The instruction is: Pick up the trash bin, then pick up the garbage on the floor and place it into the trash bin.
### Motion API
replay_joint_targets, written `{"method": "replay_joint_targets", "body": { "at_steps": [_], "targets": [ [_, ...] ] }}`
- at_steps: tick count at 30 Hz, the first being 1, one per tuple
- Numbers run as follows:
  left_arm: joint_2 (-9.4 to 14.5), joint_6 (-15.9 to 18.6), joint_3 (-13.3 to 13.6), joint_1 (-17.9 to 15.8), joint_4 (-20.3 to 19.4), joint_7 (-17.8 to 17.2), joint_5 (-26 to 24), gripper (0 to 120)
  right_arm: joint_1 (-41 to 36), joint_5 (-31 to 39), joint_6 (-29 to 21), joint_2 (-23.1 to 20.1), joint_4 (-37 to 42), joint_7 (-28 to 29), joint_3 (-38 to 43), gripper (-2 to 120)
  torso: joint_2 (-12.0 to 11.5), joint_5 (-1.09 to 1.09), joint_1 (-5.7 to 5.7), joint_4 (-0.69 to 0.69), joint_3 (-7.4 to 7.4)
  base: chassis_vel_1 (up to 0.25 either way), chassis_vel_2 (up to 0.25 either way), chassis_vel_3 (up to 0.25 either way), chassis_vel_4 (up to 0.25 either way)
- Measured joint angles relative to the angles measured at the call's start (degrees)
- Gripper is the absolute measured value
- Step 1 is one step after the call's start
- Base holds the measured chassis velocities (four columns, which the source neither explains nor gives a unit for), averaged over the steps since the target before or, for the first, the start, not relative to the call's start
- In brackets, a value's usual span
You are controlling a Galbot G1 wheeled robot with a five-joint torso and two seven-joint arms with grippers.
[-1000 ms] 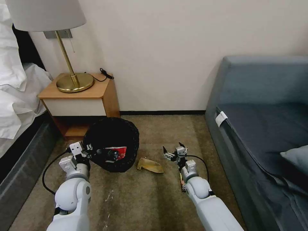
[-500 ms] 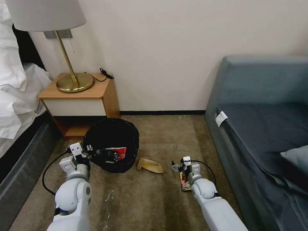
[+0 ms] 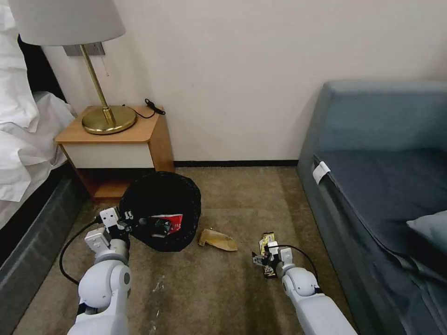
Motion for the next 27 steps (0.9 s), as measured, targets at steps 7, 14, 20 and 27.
{"method": "replay_joint_targets", "body": {
  "at_steps": [7, 14, 20, 27],
  "targets": [
    [0.1, 0.0, -0.1, 0.5, -0.5, 0.0, -0.1, 3, 3.3, -2.5, 2.6, 0.7, -7.7, -0.5, 1.3, 100, 0.0, -0.01, 0.00, 0.00, 0.00, 0.000, 0.000, 0.000, 0.000],
    [0.2, 0.2, -0.3, 0.5, -0.9, -0.2, -0.1, 3, 5.4, -3.2, 5.3, 1.1, -11.8, -1.2, 2.6, 100, 0.0, 0.01, 0.00, 0.02, 0.00, 0.000, 0.000, 0.000, 0.000],
    [0.0, 0.2, 0.1, 0.0, -0.8, -0.3, 0.1, 3, 5.2, -3.3, 7.8, 1.0, -12.3, -1.0, 3.1, 88, 0.0, 0.00, 0.00, 0.01, 0.00, 0.000, 0.000, 0.000, 0.000],
    [-0.2, 0.3, 0.4, -0.2, -0.6, -0.4, 0.3, 3, 4.8, -3.3, 9.2, 1.1, -12.5, -0.5, 3.5, 66, 0.0, 0.02, 0.00, 0.02, -0.01, 0.000, 0.000, 0.000, 0.000]
  ]
}}
